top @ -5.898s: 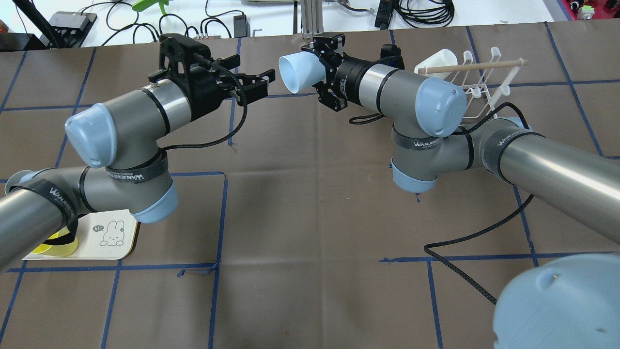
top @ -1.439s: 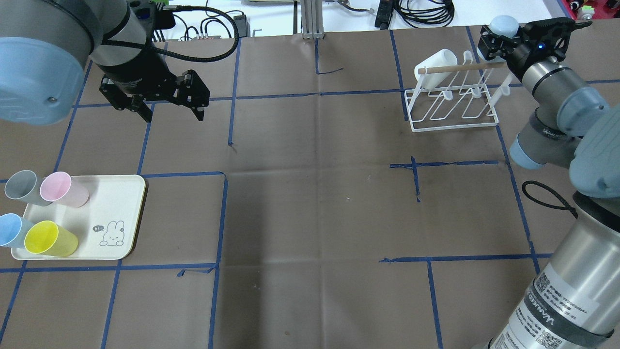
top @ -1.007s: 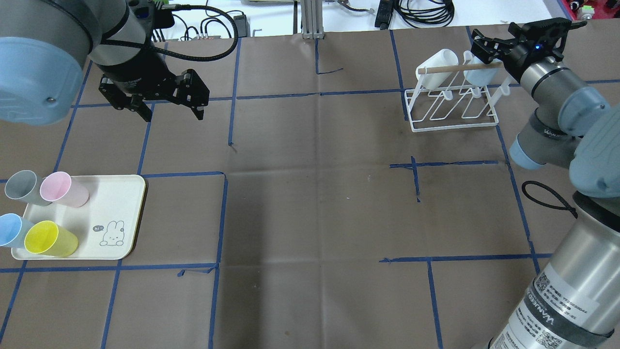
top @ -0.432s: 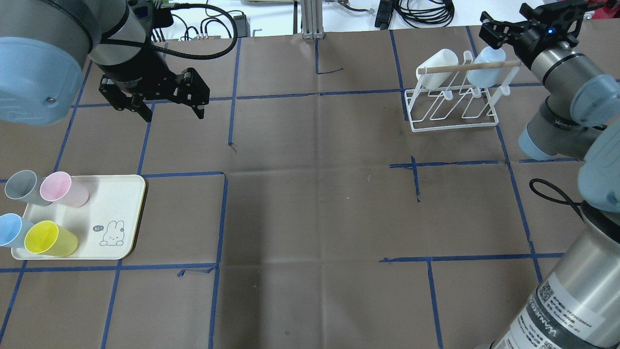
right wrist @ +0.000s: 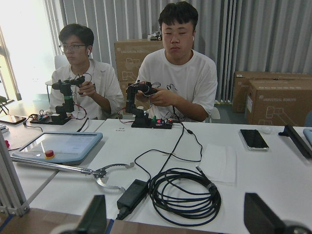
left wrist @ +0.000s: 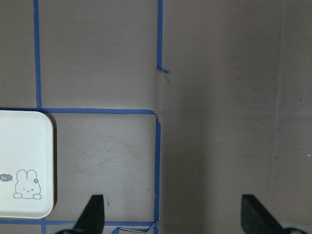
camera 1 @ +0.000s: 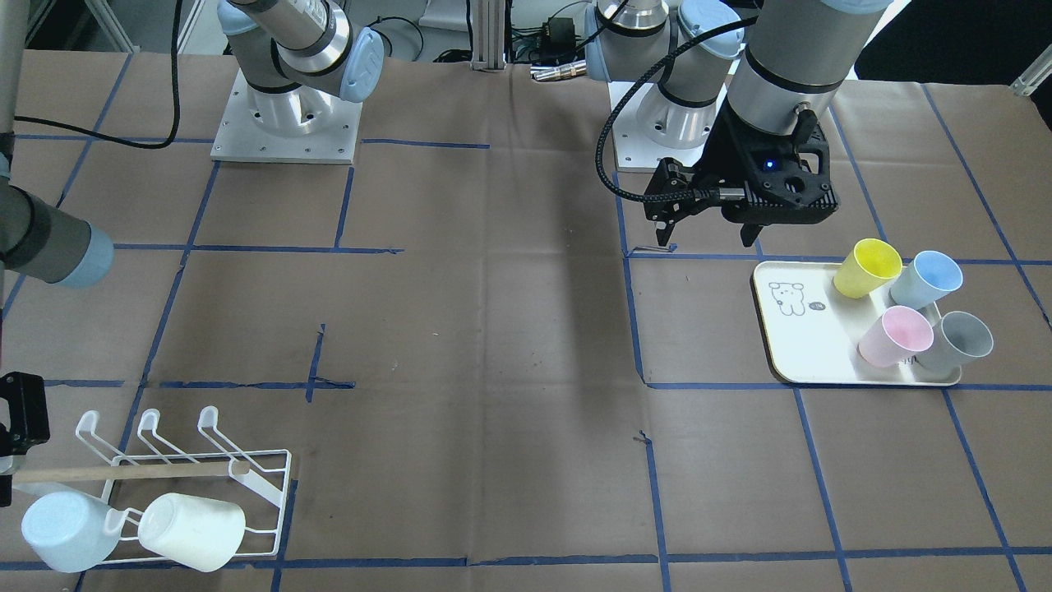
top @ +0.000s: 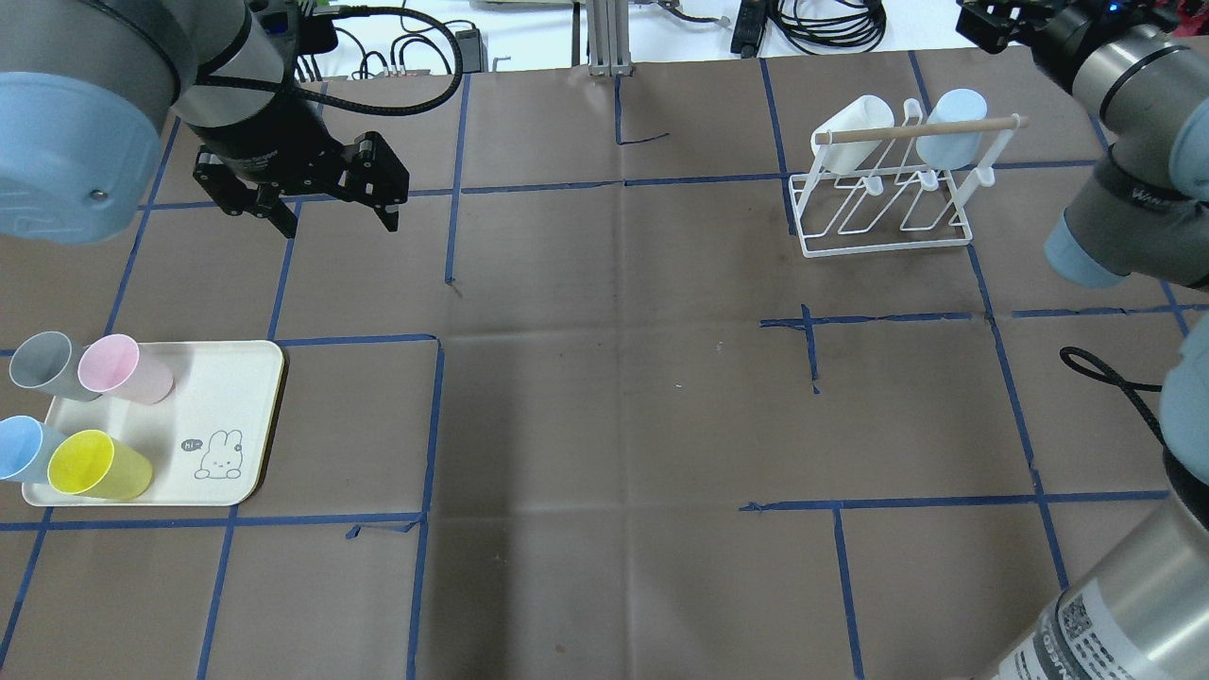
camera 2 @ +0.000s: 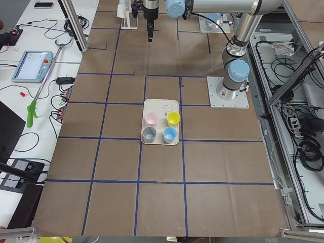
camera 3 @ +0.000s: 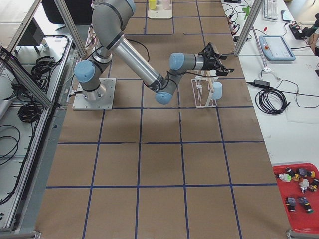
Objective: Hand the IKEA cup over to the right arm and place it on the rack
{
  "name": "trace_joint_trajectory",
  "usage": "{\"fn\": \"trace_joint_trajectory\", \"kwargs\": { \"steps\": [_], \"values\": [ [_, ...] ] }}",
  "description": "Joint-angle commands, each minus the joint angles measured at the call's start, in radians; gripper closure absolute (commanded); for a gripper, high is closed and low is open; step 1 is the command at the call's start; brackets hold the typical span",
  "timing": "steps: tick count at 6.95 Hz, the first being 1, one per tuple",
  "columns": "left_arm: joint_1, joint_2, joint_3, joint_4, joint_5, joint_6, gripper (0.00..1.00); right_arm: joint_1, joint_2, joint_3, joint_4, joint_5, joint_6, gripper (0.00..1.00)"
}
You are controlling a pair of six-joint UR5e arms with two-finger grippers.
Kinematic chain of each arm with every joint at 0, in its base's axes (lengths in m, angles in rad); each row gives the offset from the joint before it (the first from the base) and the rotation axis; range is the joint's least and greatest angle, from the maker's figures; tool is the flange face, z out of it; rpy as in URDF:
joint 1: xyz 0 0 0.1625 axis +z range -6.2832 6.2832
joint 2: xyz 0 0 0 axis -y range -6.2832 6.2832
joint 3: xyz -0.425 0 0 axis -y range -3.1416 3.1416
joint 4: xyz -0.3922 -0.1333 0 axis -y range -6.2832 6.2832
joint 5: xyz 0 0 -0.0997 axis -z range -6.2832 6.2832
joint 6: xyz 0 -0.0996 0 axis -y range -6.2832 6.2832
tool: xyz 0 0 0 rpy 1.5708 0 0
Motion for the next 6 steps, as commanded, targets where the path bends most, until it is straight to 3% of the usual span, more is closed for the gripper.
{"fn": "trace_joint_trajectory", "kwargs": {
  "steps": [1,2,4,6],
  "values": [
    [0.000,0.000,0.000,0.000,0.000,0.005,0.01,0.005,-0.154,0.002,0.386,-0.005,-0.001,0.00],
    [0.000,0.001,0.000,0.000,0.000,0.006,0.01,0.029,-0.184,0.000,0.508,-0.006,-0.001,0.00],
    [0.000,0.001,0.000,0.000,0.000,0.008,0.01,0.078,-0.219,-0.047,0.705,-0.127,-0.001,0.00],
    [0.000,0.001,0.000,0.000,0.000,0.011,0.01,0.132,-0.238,-0.177,1.056,-0.231,0.002,0.00]
  ]
}}
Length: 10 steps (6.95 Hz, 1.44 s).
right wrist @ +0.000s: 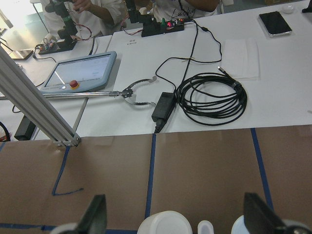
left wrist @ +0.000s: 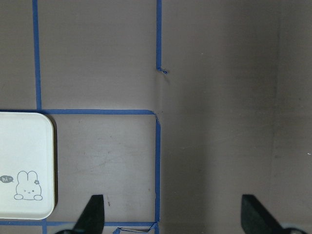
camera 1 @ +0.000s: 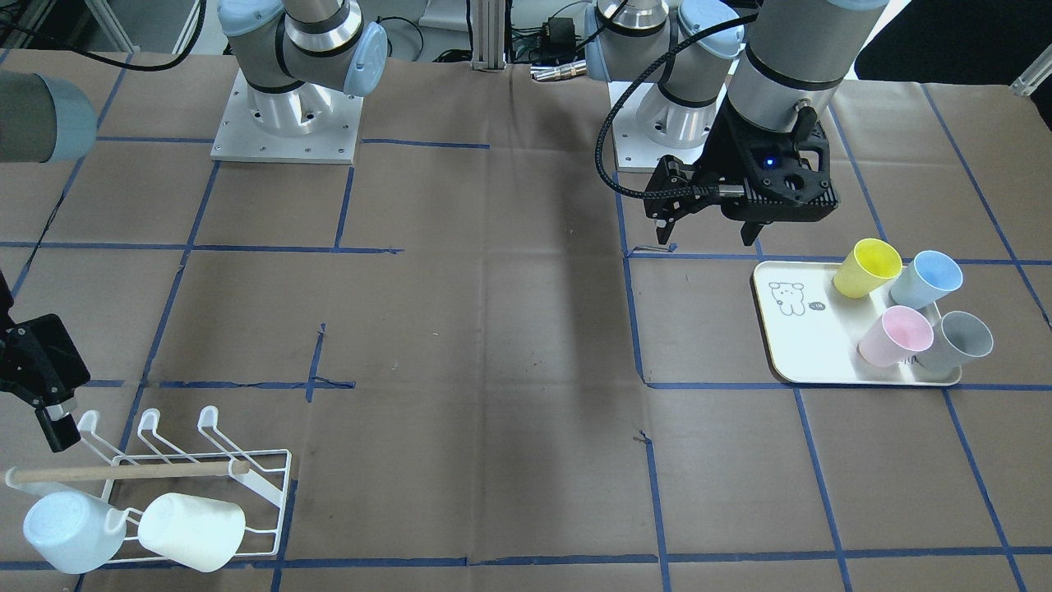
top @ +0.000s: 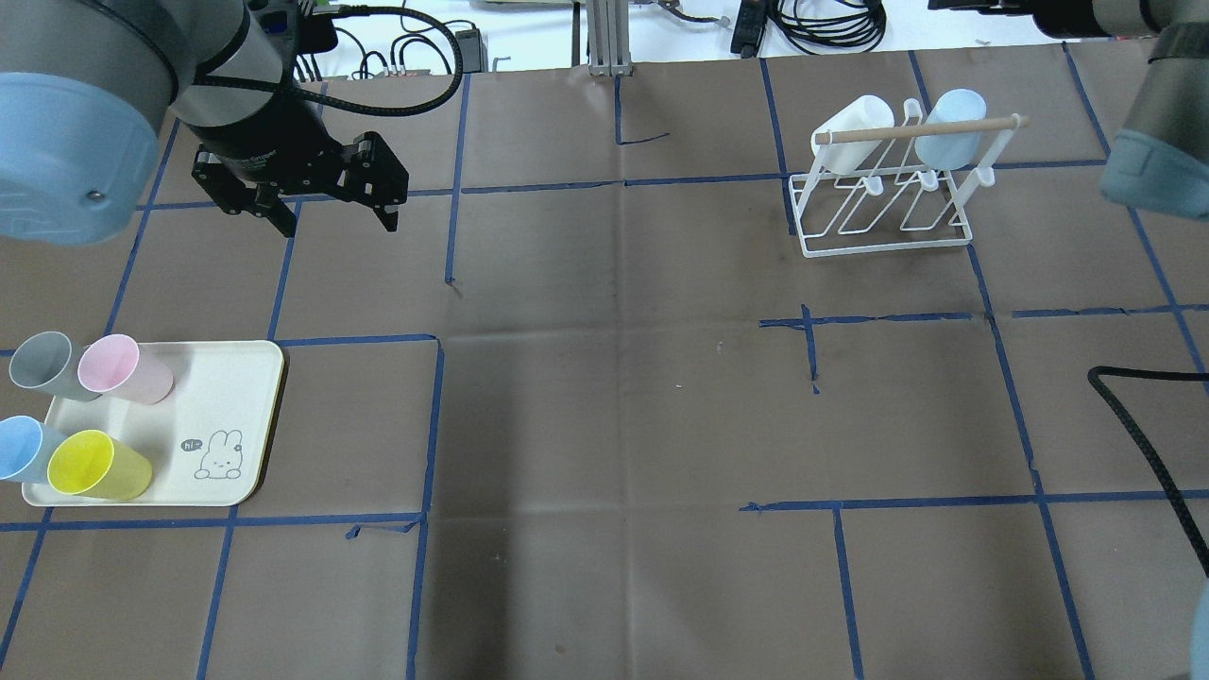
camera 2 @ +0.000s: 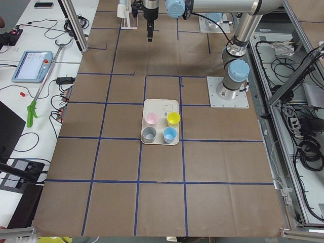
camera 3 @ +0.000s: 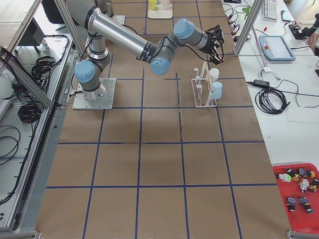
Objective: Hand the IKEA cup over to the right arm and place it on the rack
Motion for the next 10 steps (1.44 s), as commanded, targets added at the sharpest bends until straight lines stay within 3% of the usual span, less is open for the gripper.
{"fn": "trace_joint_trajectory", "kwargs": {
  "steps": [1,3,5,6,7,9,10],
  "values": [
    [0.000,0.000,0.000,0.000,0.000,0.002,0.01,0.067,-0.013,-0.139,0.403,-0.137,0.002,0.00],
    [0.000,0.000,0.000,0.000,0.000,0.003,0.01,0.164,-0.016,-0.233,0.816,-0.245,0.015,0.00],
    [0.000,0.000,0.000,0.000,0.000,0.005,0.01,0.299,-0.048,-0.264,1.082,-0.251,0.002,0.00],
    [0.000,0.000,0.000,0.000,0.000,0.005,0.01,0.319,-0.112,-0.244,1.106,-0.351,0.011,0.00],
    [0.000,0.000,0.000,0.000,0.000,0.005,0.01,0.324,-0.178,-0.188,1.141,-0.392,0.017,0.00],
    [0.000,0.000,-0.002,0.000,0.000,0.005,0.01,0.325,-0.282,-0.036,1.140,-0.391,0.029,0.00],
    [0.000,0.000,0.000,0.000,0.000,0.005,0.01,0.327,-0.289,-0.023,1.145,-0.391,0.120,0.00]
  ]
}}
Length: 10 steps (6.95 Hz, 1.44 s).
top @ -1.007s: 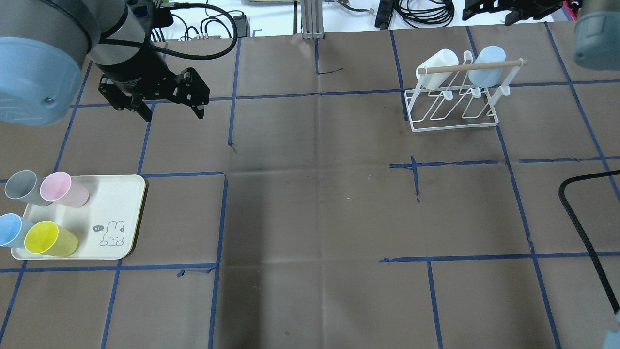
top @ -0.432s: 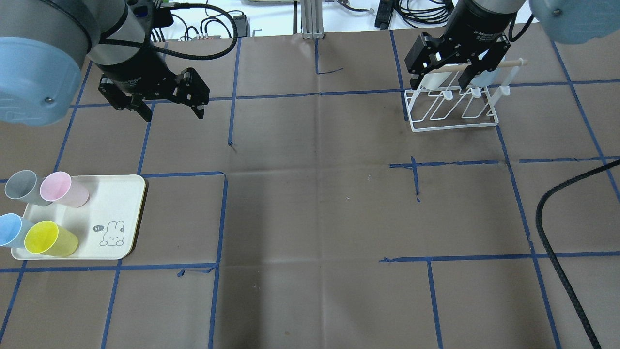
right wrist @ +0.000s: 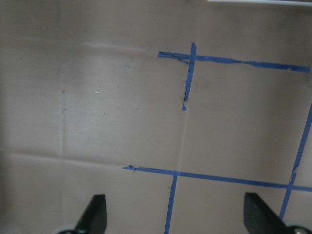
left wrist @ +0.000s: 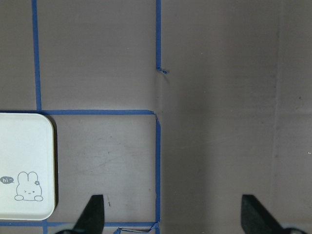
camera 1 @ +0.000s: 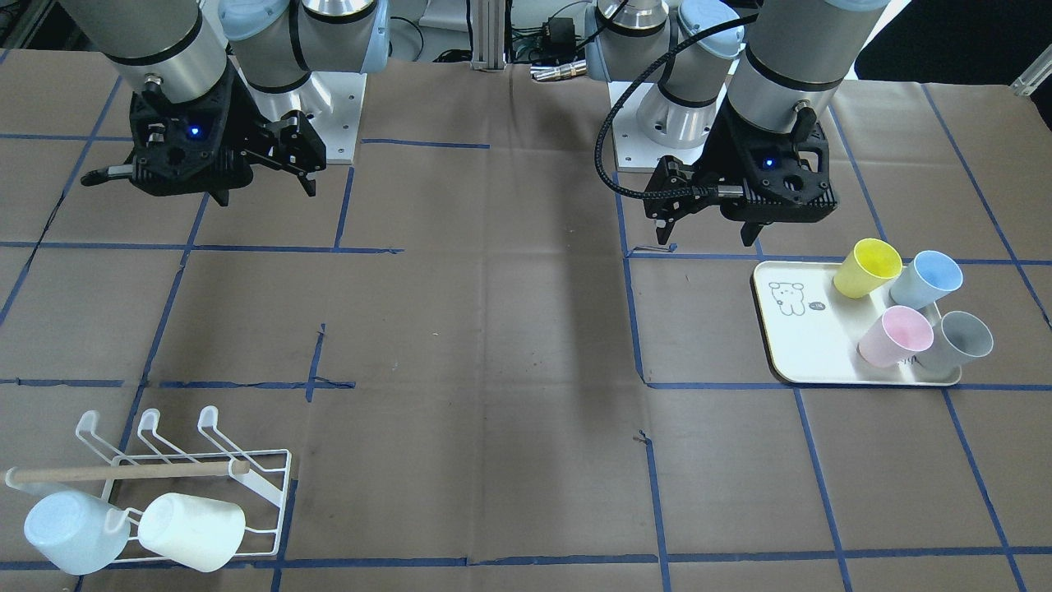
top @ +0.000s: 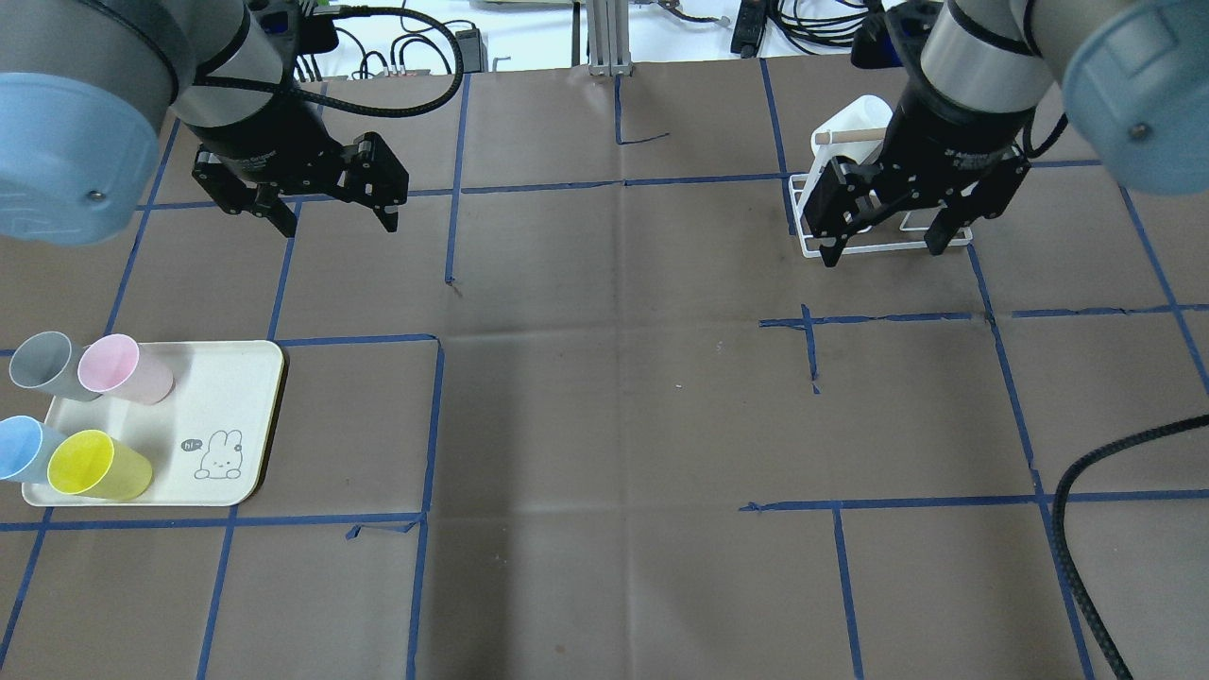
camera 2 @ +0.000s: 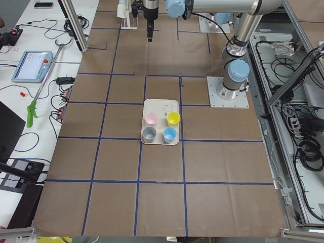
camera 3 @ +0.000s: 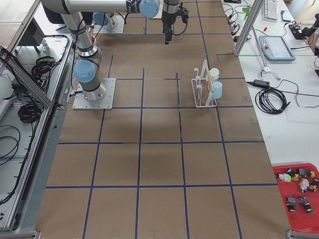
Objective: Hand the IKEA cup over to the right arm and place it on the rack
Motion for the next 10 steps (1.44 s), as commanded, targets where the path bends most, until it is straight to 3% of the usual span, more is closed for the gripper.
{"fn": "trace_joint_trajectory", "kwargs": {
  "steps": [1,10],
  "values": [
    [0.000,0.000,0.001,0.000,0.000,0.000,0.01,0.002,-0.025,0.049,-0.001,0.003,0.136,0.00],
    [0.000,0.000,0.001,0.000,-0.001,-0.001,0.01,0.039,-0.059,0.059,-0.107,-0.008,0.149,0.00]
  ]
}}
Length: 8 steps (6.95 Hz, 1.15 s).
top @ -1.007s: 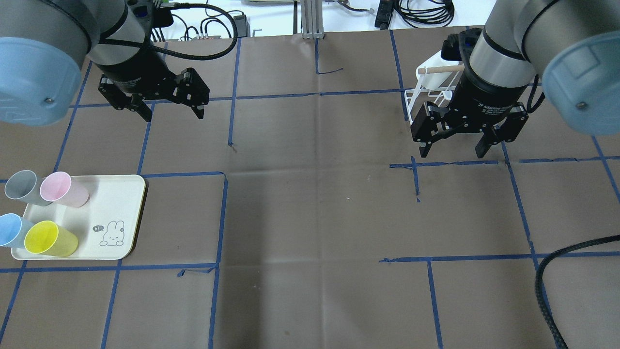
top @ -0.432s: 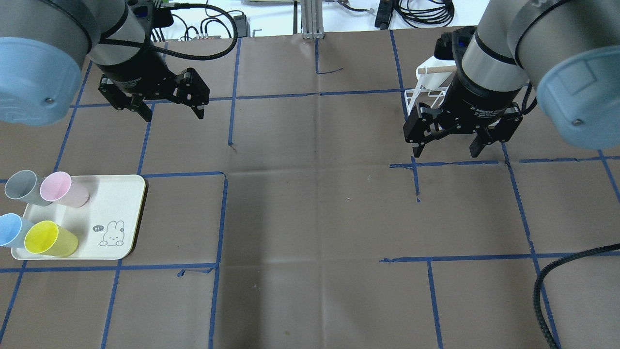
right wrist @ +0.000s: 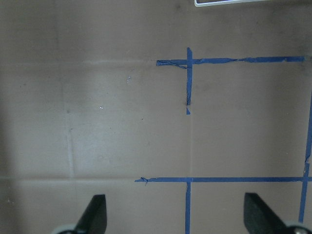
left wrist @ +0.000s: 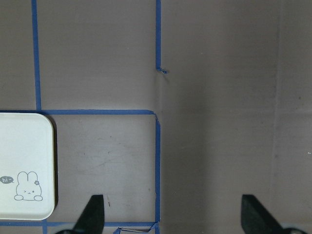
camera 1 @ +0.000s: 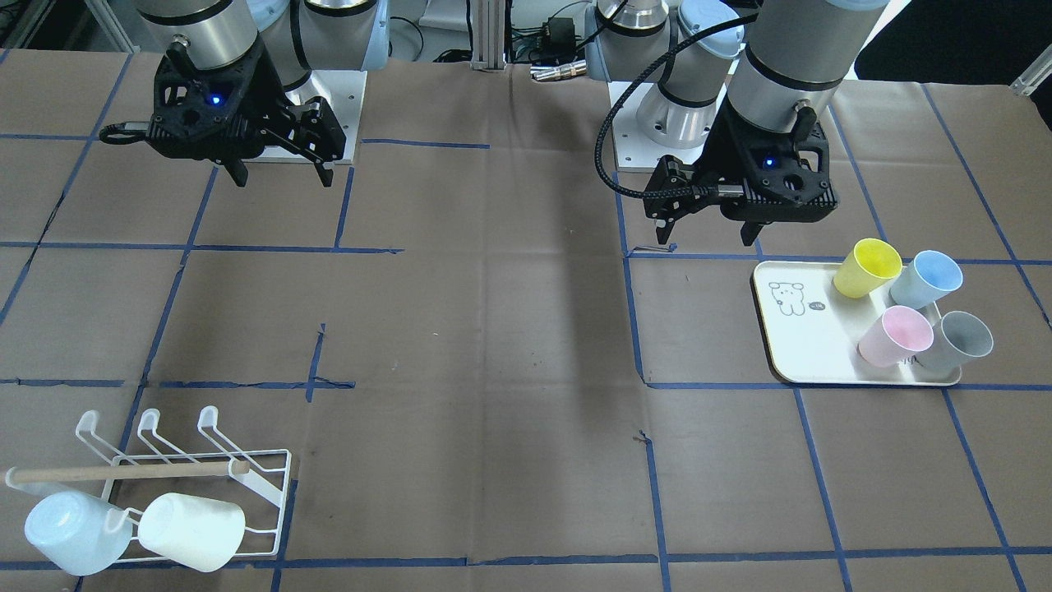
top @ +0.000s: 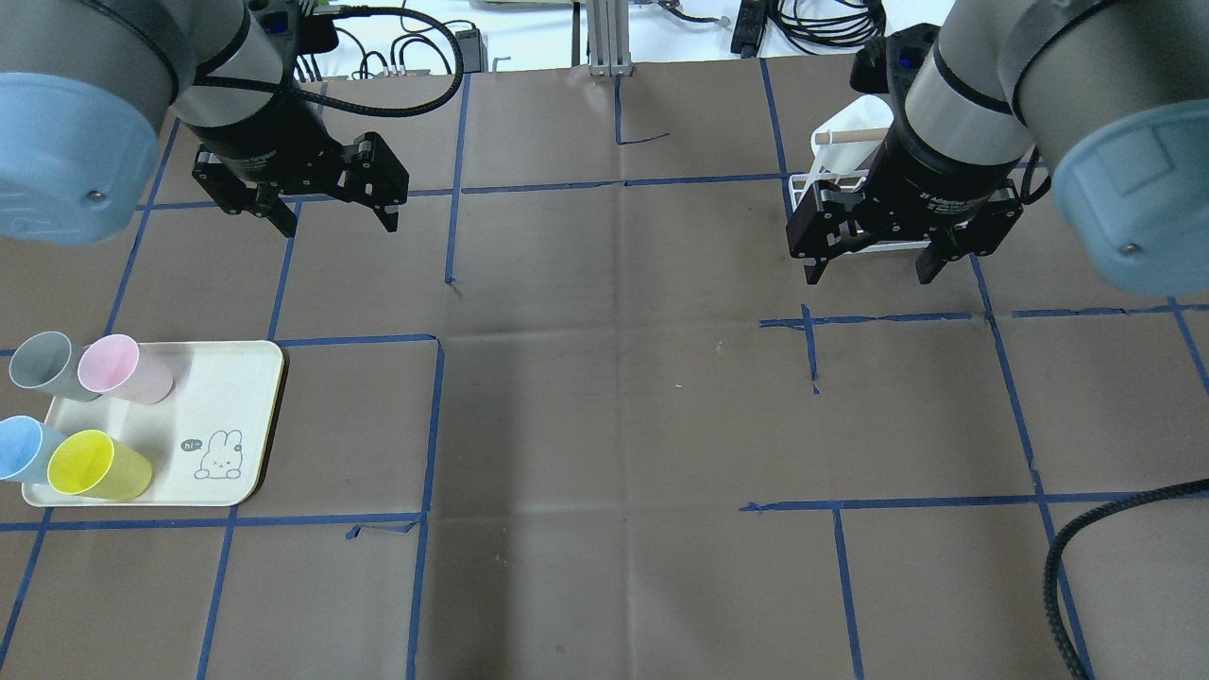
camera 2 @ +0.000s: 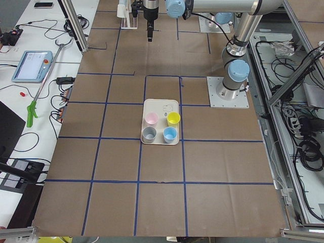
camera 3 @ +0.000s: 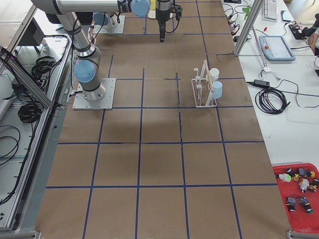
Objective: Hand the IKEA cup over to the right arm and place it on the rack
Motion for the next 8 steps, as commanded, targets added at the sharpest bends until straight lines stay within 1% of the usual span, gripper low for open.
{"fn": "trace_joint_trajectory", "kwargs": {
  "steps": [1,8],
  "values": [
    [0.000,0.000,0.000,0.000,-0.001,0.000,0.01,0.000,0.011,-0.003,-0.011,0.001,-0.002,0.00],
    [0.000,0.000,0.000,0.000,-0.001,0.000,0.01,-0.009,0.007,-0.006,-0.024,0.000,-0.010,0.00]
  ]
}}
